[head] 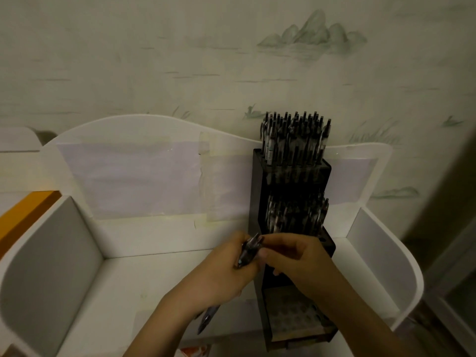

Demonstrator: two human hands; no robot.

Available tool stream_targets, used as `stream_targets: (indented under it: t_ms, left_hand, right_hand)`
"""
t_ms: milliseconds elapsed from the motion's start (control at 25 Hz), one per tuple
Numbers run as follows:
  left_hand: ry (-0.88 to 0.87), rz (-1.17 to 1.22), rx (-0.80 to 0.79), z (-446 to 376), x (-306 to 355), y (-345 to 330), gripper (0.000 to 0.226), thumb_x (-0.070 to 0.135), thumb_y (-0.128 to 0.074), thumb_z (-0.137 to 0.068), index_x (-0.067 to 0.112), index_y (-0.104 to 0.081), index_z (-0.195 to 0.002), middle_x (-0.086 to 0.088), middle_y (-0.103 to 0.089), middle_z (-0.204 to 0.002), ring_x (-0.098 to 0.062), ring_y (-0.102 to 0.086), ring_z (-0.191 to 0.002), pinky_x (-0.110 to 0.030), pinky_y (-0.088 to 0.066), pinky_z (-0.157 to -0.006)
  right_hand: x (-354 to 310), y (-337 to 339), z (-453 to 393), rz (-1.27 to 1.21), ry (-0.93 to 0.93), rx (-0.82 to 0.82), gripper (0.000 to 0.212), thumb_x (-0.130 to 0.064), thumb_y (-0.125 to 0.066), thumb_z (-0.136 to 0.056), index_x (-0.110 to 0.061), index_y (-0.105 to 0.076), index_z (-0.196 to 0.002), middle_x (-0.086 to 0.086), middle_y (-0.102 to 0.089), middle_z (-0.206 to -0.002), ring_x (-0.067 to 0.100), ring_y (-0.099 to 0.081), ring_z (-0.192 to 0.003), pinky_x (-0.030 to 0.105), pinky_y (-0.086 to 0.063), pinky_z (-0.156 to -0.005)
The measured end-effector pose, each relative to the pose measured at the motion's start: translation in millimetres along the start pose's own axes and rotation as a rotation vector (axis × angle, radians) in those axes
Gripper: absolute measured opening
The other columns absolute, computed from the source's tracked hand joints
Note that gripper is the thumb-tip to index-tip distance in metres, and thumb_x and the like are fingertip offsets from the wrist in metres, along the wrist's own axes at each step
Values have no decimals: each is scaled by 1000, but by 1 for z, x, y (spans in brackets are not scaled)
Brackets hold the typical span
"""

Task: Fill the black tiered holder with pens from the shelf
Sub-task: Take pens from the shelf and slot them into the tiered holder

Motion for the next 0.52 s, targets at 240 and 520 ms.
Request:
stream_targets:
  t_ms: [240, 520]
  left_hand:
    - [-51, -74, -8, -5, 0, -9, 12, 30, -55, -93, 30, -48, -104, 7, -55, -73, 4, -51, -50, -22, -46, -53]
    - [-27, 6, -27, -12, 1, -14, 20, 42, -64, -88, 28, -52, -95, 8, -57, -77, 3, -57, -52, -18, -49, -51]
  right_hand:
    - [10, 0, 1, -207, -43, 23, 34, -34, -79, -60, -18, -78, -90, 2, -77, -86, 14, -72, -79, 21, -56, -65]
    - [17, 16, -1, -434, -106, 127, 31, -21, -80, -60, -12, -79, -90, 9, -77, -89, 21, -74, -83, 22, -58, -66]
Point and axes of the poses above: each hand's wrist, its own z-axis away from the middle knuckle, its own y-axis out of the back of the hand, x = y × z, the point moved 10 cm from there along -z, towards the middle knuckle
